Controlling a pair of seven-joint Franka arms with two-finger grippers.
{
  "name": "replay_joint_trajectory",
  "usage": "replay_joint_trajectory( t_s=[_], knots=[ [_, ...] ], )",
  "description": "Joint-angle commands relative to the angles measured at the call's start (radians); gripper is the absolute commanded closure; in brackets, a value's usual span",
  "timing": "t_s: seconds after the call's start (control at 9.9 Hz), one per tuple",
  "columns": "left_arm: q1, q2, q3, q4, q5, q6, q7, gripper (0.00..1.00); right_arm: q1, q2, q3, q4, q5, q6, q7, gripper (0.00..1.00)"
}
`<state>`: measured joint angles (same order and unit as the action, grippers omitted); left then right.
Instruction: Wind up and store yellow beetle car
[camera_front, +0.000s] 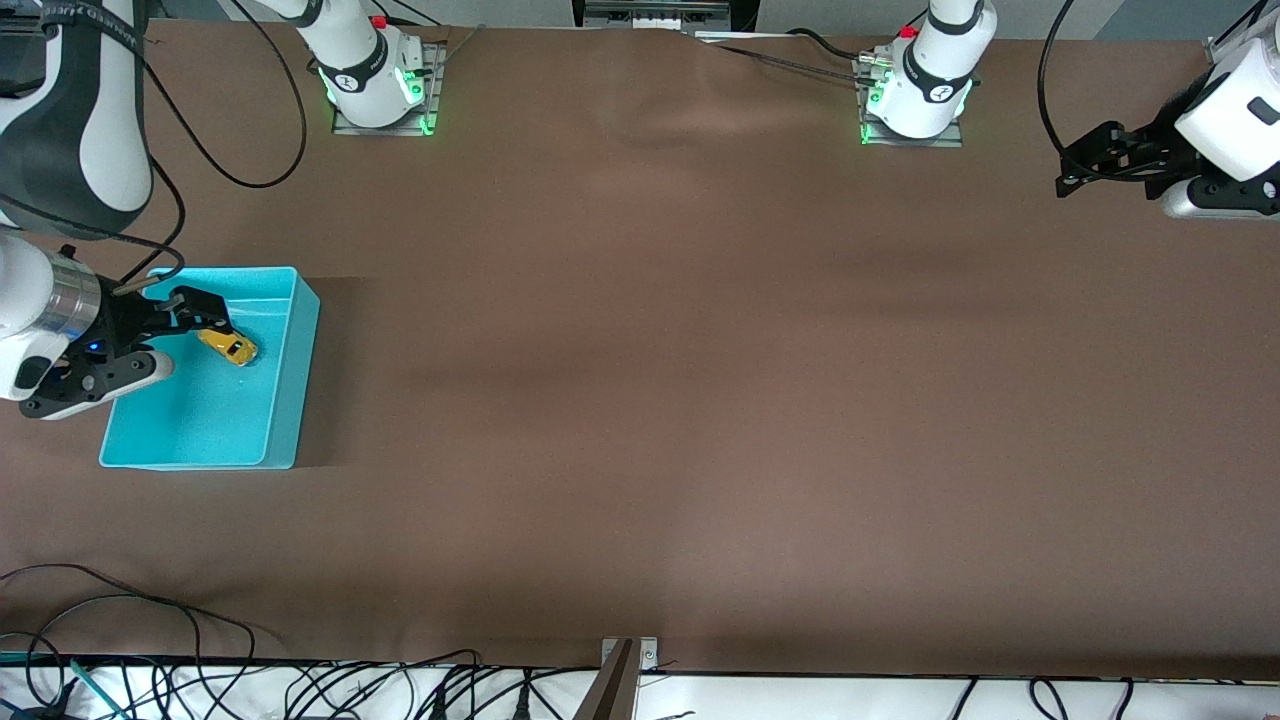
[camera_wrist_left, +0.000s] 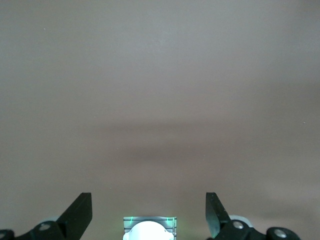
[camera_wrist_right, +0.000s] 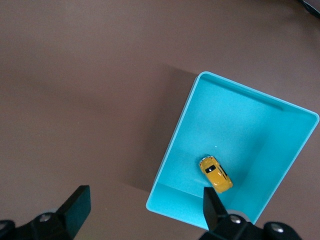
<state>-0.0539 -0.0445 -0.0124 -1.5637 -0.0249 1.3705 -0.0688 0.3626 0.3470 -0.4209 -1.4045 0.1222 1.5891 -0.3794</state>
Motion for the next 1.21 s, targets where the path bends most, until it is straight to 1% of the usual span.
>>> replay_joint_trajectory(
  t_s=[0.0,0.1,0.3,0.4,0.51,0.61,0.71,0.81,0.91,1.11],
  knots=[
    [0.006,-0.026,-0.003,-0.022,-0.017,0.022,-0.008,0.00,0.019,0.009,-0.001,0.073,0.026,-0.055,0.207,0.00],
    [0.006,-0.047,-0.003,-0.053,-0.017,0.050,0.003,0.00,0.019,-0.020,-0.001,0.073,0.025,-0.069,0.208,0.00],
    [0.006,-0.046,-0.001,-0.053,-0.017,0.056,0.018,0.00,0.038,-0.037,0.001,0.065,0.004,-0.115,0.220,0.00],
    [0.006,-0.046,-0.001,-0.053,-0.017,0.056,0.018,0.00,0.041,-0.063,0.001,0.044,0.002,-0.116,0.234,0.00],
    [0.006,-0.041,0.000,-0.049,-0.017,0.056,0.018,0.00,0.042,-0.092,0.001,0.004,0.001,-0.104,0.243,0.00],
    [0.006,-0.041,0.002,-0.049,-0.017,0.055,0.017,0.00,0.044,-0.146,0.001,-0.069,-0.007,-0.060,0.258,0.00],
    [0.006,-0.040,0.005,-0.047,-0.017,0.055,0.017,0.00,0.045,-0.199,0.005,-0.144,-0.044,-0.008,0.260,0.00],
    [0.006,-0.041,0.006,-0.047,-0.017,0.052,0.017,0.00,0.045,-0.204,0.016,-0.146,-0.064,0.005,0.261,0.00],
    [0.006,-0.040,0.006,-0.045,-0.017,0.052,0.017,0.00,0.064,-0.204,0.028,-0.105,-0.064,-0.006,0.283,0.00],
    [0.006,-0.040,0.006,-0.045,-0.017,0.050,0.017,0.00,0.096,-0.209,0.030,-0.096,-0.062,-0.052,0.351,0.00]
  ],
)
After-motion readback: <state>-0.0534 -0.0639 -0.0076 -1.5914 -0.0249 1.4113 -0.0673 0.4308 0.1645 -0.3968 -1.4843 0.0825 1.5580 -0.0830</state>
